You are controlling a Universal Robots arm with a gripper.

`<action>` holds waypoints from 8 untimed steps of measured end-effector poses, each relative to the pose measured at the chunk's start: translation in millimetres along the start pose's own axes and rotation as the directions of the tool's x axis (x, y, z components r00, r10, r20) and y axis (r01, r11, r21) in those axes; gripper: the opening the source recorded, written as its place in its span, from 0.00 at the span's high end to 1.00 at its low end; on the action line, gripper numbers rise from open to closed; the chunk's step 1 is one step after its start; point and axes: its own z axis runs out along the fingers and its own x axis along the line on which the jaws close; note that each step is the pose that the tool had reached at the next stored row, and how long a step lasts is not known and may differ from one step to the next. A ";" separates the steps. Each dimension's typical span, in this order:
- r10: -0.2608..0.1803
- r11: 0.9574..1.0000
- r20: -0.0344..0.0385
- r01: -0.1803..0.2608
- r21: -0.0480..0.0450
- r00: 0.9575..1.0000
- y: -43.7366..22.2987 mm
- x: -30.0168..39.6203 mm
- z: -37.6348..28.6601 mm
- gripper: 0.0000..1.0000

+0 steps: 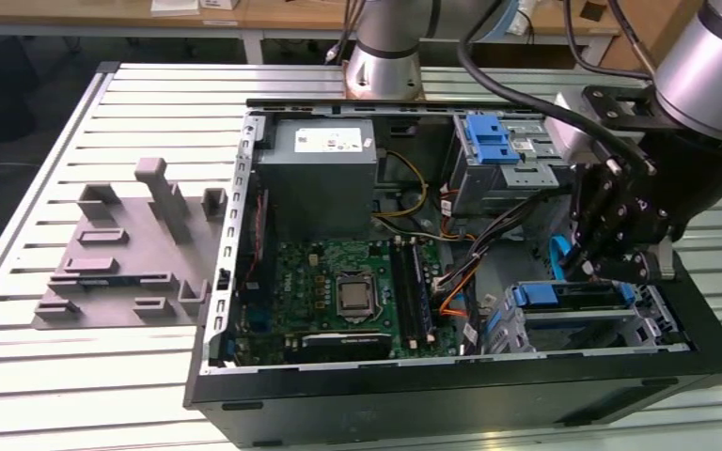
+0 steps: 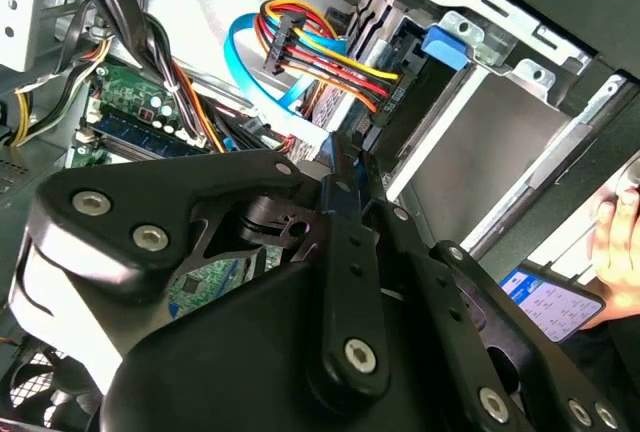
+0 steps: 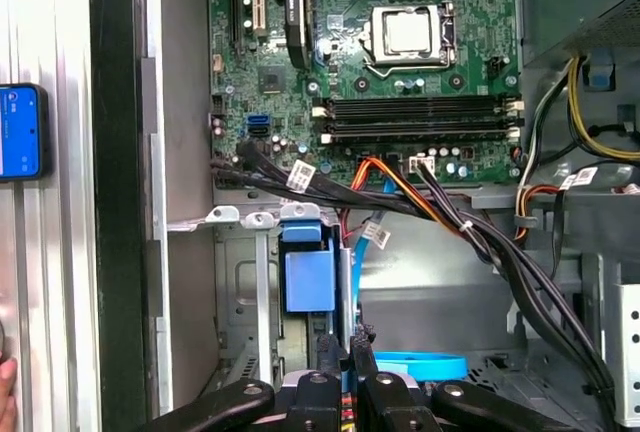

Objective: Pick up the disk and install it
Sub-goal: 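Insert the second disk wire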

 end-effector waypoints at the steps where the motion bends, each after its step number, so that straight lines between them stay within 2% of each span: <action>1: 0.000 1.000 0.000 0.000 0.000 1.000 -0.1 0.6 0.7 0.84; 8: 0.000 1.000 0.000 0.000 0.000 1.000 -0.3 2.2 2.2 0.84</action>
